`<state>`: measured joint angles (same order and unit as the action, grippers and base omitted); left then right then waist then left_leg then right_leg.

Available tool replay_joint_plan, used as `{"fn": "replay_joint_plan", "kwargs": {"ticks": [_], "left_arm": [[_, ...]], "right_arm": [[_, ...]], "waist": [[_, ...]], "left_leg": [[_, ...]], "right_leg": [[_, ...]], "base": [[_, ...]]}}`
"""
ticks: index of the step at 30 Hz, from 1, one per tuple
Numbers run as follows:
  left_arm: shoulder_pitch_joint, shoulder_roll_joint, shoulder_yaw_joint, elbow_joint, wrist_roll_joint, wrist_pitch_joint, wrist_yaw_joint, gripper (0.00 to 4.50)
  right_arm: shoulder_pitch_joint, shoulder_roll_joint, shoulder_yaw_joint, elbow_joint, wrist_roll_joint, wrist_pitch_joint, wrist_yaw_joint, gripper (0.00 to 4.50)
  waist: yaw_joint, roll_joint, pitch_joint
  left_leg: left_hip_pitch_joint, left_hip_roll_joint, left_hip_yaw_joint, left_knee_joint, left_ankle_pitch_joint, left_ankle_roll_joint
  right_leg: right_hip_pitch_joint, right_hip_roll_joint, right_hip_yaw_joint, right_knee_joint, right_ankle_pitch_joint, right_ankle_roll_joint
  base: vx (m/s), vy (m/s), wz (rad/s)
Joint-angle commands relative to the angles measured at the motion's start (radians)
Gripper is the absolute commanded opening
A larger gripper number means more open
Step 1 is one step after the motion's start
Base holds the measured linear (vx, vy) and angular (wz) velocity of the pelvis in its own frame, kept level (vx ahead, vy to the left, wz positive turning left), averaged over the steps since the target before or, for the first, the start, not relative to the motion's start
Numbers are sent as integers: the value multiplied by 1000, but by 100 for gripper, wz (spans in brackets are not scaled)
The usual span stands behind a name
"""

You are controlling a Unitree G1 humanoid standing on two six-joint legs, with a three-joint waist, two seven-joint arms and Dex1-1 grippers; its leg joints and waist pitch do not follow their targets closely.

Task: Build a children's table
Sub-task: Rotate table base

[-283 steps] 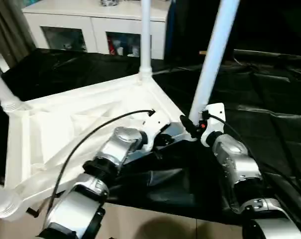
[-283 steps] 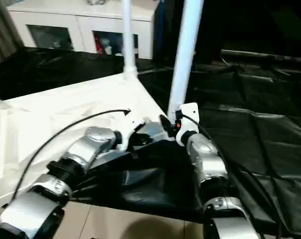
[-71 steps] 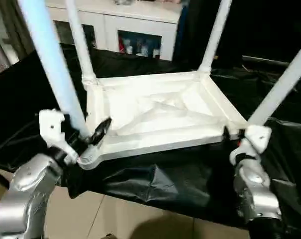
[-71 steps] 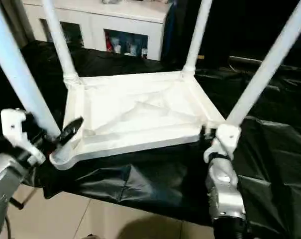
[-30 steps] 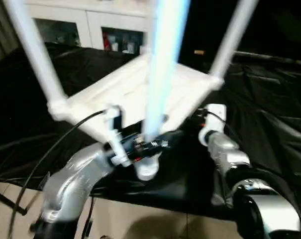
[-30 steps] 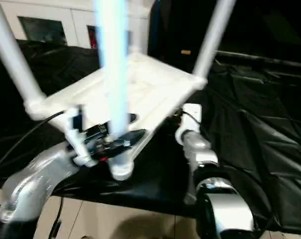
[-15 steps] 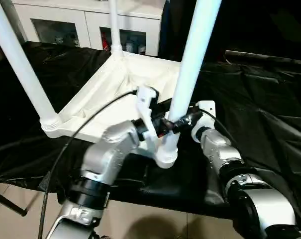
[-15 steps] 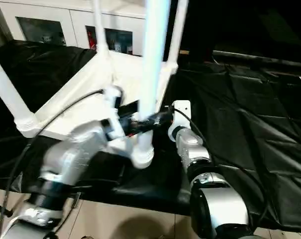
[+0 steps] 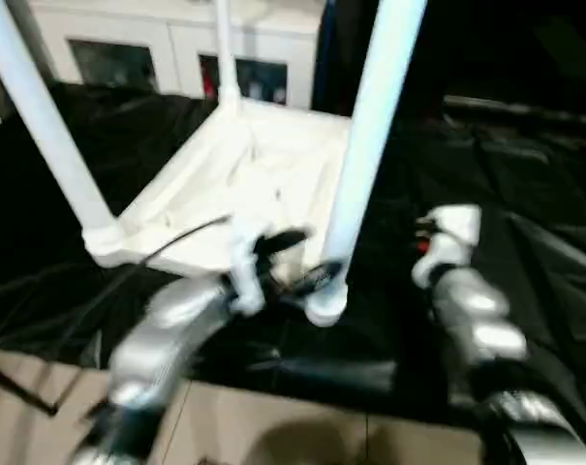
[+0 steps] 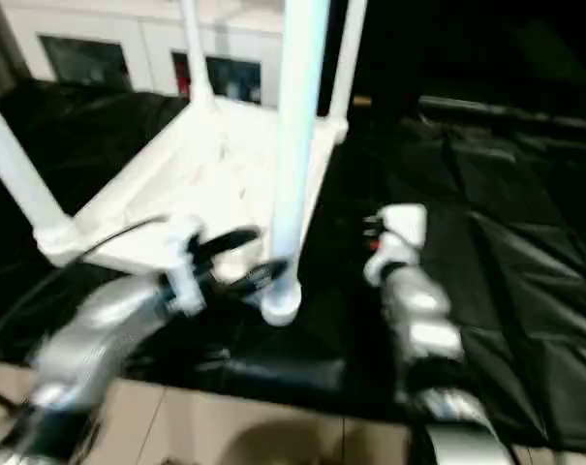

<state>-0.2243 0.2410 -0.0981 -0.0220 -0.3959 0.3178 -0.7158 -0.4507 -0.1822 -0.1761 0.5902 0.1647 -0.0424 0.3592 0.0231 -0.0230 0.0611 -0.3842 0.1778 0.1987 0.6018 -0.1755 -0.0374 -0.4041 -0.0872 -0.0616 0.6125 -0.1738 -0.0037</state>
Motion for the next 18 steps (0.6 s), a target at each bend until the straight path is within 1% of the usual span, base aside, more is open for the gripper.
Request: {"fn": "replay_joint_plan", "kwargs": {"ticks": [1, 2, 3, 4, 5, 7, 8, 9, 10, 11, 12, 13, 14, 15, 16, 17, 18], "left_arm": [[26, 1, 31, -20, 39, -45, 39, 443], [44, 0, 51, -22, 68, -36, 101, 443], [62, -5, 81, -27, 93, -13, 186, 443], [63, -5, 83, -27, 93, -11, 191, 443], [82, -22, 125, -42, 112, -49, 260, 443], [93, -45, 156, -54, 135, -84, 327, 443], [99, -58, 171, -62, 148, -105, 363, 443], [105, -75, 193, -70, 170, -111, 422, 443], [109, -87, 211, -73, 185, -121, 466, 443], [111, -94, 224, -74, 195, -123, 495, 443], [114, -99, 233, -75, 203, -124, 517, 443], [115, -101, 238, -75, 205, -124, 526, 443], [113, -100, 240, -85, 214, -134, 537, 443], [112, -99, 240, -85, 215, -134, 538, 443], [107, -93, 237, -94, 222, -133, 542, 443], [107, -93, 236, -94, 222, -133, 542, 443], [102, -88, 229, -102, 230, -126, 540, 443]], "right_arm": [[35, -6, 19, -87, 4, 60, 3, 371], [68, -7, 32, -146, -5, 99, -3, 371], [114, -9, 50, -228, -19, 146, -12, 371], [117, -9, 51, -233, -20, 149, -12, 371], [175, -6, 69, -320, -39, 171, -24, 371], [219, 3, 80, -376, -49, 177, -38, 371], [244, 8, 85, -406, -54, 180, -47, 371], [269, 24, 86, -435, -43, 182, -60, 371], [288, 42, 84, -454, -31, 182, -74, 371], [299, 55, 82, -465, -22, 184, -84, 371], [308, 65, 82, -481, -18, 193, -96, 371], [313, 69, 82, -492, -19, 202, -103, 371], [323, 91, 74, -520, -3, 233, -129, 371], [323, 91, 74, -521, -3, 234, -130, 371], [329, 98, 73, -536, 1, 254, -140, 371], [330, 99, 73, -538, 1, 255, -141, 371], [336, 99, 74, -553, -1, 271, -146, 371]], "waist": [[2, 12, -63], [2, 10, -65], [5, 11, -63], [7, 10, -63], [11, 8, -62], [12, 9, -59], [11, 8, -60], [12, 9, -59], [12, 8, -57], [12, 5, -57], [19, 3, -59], [28, -3, -61], [36, -6, -62], [47, -12, -60], [67, -20, -61], [80, -10, -65], [80, 1, -56]], "left_leg": [[23, 52, -27, -84, -334, -10], [24, 52, -26, -83, -337, -13], [25, 54, -27, -85, -341, -19], [24, 53, -27, -86, -349, -20], [25, 53, -28, -86, -359, -22], [23, 55, -30, -88, -373, -27], [23, 53, -32, -88, -385, -30], [24, 52, -32, -89, -392, -27], [21, 48, -28, -84, -404, -13], [18, 46, -26, -81, -396, 1], [10, 43, -26, -71, -355, 39], [-5, 37, -29, -50, -296, 82], [45, 34, 0, 14, -314, 43], [28, 25, -11, 28, -303, 47], [-13, 12, -49, 65, -256, 61], [-17, 10, -62, 75, -238, 60], [-7, 1, -79, 61, -231, 56]], "right_leg": [[35, -44, 43, -88, -325, -158], [34, -45, 43, -87, -327, -156], [33, -41, 45, -87, -323, -146], [32, -43, 45, -89, -333, -141], [30, -46, 45, -93, -358, -134], [28, -47, 46, -98, -377, -118], [28, -47, 44, -98, -402, -110], [27, -50, 45, -102, -415, -105], [25, -61, 50, -109, -448, -98], [27, -68, 54, -113, -467, -94], [34, -94, 68, -123, -509, -91], [49, -129, 90, -135, -545, -78], [0, -115, 173, -161, -652, -55], [21, -127, 208, -165, -697, -50], [62, -162, 273, -171, -741, -43], [62, -158, 295, -170, -725, -51], [35, -101, 299, -165, -693, -65]], "base": [[0, 0, 0], [0, 0, 0], [0, 0, 0], [0, 0, 0], [0, 0, 0], [0, 0, 0], [0, 0, 0], [0, 0, 0], [0, 0, 0], [0, 0, 0], [0, 0, 0], [0, 0, 0], [0, 0, 0], [-11, 69, -39], [13, 131, -66], [13, 131, -66], [5, 195, -58]]}}
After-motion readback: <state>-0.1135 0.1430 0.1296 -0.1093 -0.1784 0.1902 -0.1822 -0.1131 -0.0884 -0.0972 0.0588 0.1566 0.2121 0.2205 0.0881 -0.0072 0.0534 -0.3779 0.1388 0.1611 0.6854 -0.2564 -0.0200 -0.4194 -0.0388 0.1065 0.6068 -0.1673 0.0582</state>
